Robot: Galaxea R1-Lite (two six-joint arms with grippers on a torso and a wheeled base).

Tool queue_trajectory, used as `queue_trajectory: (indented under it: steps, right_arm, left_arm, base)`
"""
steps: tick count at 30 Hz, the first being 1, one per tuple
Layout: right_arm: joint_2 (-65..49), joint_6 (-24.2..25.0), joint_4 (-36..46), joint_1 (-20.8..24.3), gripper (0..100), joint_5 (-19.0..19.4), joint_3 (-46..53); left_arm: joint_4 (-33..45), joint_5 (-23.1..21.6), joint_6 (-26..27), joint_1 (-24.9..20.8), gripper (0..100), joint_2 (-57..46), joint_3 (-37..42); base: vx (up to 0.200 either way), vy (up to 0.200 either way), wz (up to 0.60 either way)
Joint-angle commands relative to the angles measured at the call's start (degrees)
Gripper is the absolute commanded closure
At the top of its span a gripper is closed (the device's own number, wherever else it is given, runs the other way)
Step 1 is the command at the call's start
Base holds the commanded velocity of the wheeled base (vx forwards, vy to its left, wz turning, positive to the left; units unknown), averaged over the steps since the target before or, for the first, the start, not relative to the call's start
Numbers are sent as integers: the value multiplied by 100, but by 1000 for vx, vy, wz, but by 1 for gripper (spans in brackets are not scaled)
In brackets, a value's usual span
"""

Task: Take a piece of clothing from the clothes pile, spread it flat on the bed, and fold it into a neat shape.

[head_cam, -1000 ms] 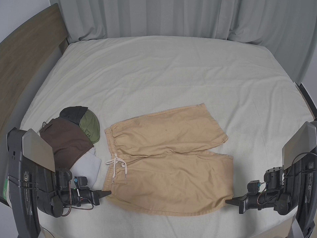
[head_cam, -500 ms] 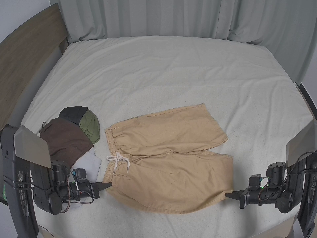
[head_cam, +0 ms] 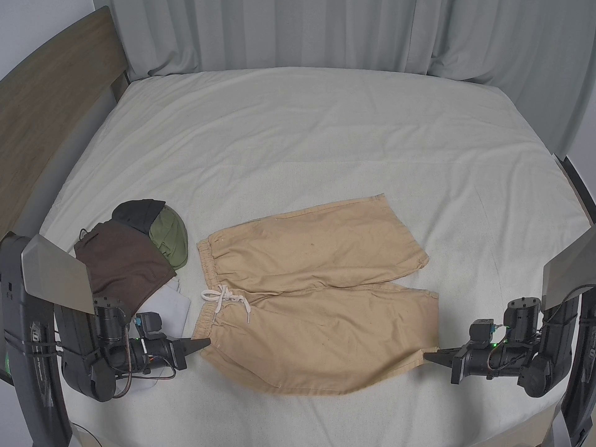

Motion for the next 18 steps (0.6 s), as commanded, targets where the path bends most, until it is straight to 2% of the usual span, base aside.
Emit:
queue_trajectory:
  steps: [1,13,18]
  right_arm:
    - [-44,0,-4,-5,100,-4,-28]
    - [-88,0,-13,-40,100,-4,-160]
    - [-194,79,-4,-40,100,-12,-265]
  left_arm:
    - [-8,-1,-1,-6,100,-12,-34]
    - [-8,8,-19,-6,100,-12,-95]
    - [-8,26,-309,-15,100,-171,-139]
  base:
    - [0,0,0]
    - [0,0,0]
    - [0,0,0]
